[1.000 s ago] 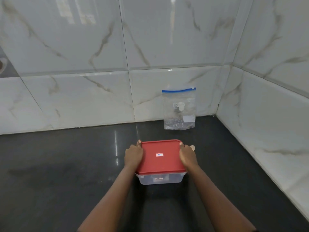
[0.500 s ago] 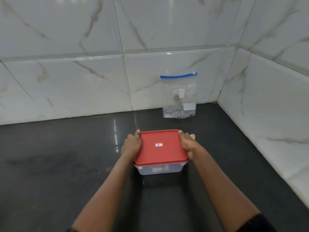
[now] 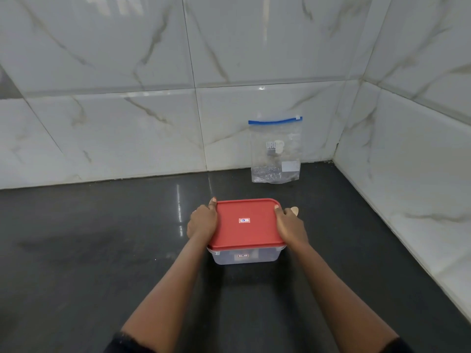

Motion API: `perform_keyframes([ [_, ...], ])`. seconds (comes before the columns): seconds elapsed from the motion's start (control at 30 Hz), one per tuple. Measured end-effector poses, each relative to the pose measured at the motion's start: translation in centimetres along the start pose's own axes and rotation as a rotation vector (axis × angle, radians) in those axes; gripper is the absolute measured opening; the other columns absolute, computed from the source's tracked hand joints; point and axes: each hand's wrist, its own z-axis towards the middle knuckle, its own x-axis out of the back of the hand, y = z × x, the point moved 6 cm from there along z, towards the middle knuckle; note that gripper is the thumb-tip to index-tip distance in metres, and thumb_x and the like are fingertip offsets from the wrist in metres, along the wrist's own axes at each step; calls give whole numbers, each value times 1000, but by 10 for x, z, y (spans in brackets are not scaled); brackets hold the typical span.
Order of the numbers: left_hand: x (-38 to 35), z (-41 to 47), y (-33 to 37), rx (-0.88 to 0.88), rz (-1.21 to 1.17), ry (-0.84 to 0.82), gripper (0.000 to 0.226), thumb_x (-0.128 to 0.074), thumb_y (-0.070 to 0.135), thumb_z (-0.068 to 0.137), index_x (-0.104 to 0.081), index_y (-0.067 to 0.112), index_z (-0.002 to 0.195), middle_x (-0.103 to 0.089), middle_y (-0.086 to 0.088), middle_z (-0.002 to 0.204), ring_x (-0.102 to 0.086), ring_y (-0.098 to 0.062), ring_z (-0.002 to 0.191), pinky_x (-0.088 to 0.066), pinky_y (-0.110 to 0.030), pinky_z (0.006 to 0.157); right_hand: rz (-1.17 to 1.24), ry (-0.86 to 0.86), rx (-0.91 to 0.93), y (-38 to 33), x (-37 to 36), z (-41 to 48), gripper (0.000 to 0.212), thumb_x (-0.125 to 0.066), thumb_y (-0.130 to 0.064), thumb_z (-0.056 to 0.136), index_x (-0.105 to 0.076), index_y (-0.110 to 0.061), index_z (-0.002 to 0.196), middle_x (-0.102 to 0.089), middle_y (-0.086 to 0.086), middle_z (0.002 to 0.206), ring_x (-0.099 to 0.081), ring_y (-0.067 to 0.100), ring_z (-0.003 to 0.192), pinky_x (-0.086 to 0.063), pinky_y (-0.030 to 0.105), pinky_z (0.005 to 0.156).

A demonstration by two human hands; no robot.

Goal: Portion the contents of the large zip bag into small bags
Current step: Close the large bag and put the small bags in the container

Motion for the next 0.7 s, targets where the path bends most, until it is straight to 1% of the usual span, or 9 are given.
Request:
perform_keyframes([
  [0.1, 4, -5, 2, 8, -1, 49, 60, -25, 52, 96, -59, 4, 109, -58, -18, 115, -55, -36, 104, -42, -42, 87, -34, 129, -34, -1, 7, -8, 53, -32, -51, 97, -52, -6, 114, -54, 17, 120, -55, 35, 109, -44, 43, 91],
  [0.2, 16, -19, 3, 2, -93, 241, 49, -29, 40, 99, -61, 2, 104, -60, -19, 108, -56, -36, 101, -41, -39, 82, -34, 196, 14, -5, 10, -13, 51, -36, -47, 98, -56, 0, 107, -57, 19, 116, -56, 37, 106, -45, 43, 89],
  [0.27, 26, -32, 10, -123, -123, 418, 40, -32, 32, 99, -62, 5, 94, -62, -13, 94, -59, -30, 91, -41, -35, 72, -42, 206, 36, -8, 10, -16, 47, -35, -45, 99, -56, -2, 100, -58, 20, 113, -57, 36, 105, -45, 42, 88],
  [0.33, 32, -44, 23, -343, -83, 503, 33, -36, 27, 98, -64, 9, 95, -65, -8, 91, -58, -24, 87, -39, -30, 67, -55, 208, 47, -8, 11, -17, 48, -34, -44, 100, -57, -2, 99, -58, 18, 111, -58, 34, 102, -46, 41, 86],
  [0.4, 27, -51, 41, -645, -21, 378, 34, -39, 33, 96, -66, 13, 101, -68, -6, 94, -59, -23, 91, -41, -30, 71, -58, 208, 43, -8, 11, -15, 52, -34, -45, 99, -59, 0, 103, -57, 17, 112, -58, 33, 102, -46, 40, 85],
  [0.5, -6, -69, 58, -989, 387, -123, 74, -25, 70, 81, -54, 20, 128, -63, -6, 120, -57, -21, 111, -38, -29, 93, -68, 188, 35, -12, 3, -12, 57, -32, -48, 99, -62, 0, 108, -56, 16, 115, -57, 33, 105, -44, 38, 84],
  [0.53, -18, -73, 56, -1022, 589, -224, 85, -24, 78, 75, -42, 23, 138, -51, -6, 137, -46, -21, 125, -32, -32, 104, -58, 182, 28, -14, 0, -10, 58, -32, -48, 99, -62, -1, 109, -57, 15, 115, -57, 33, 105, -44, 37, 84],
  [0.6, -33, -72, 46, -1000, 840, -272, 93, -38, 79, 72, -21, 25, 147, -21, -5, 154, -20, -22, 141, -18, -41, 114, -13, 139, 25, -19, -11, -7, 57, -31, -48, 99, -64, -2, 107, -60, 14, 111, -57, 32, 106, -43, 36, 87],
  [0.7, -34, -61, 36, -901, 885, -185, 80, -50, 53, 87, -5, 28, 148, -7, -4, 157, -7, -21, 145, -13, -46, 115, 138, 78, 47, -24, -19, 3, 58, -26, -48, 98, -66, -7, 87, -64, 13, 92, -61, 33, 98, -48, 45, 92],
])
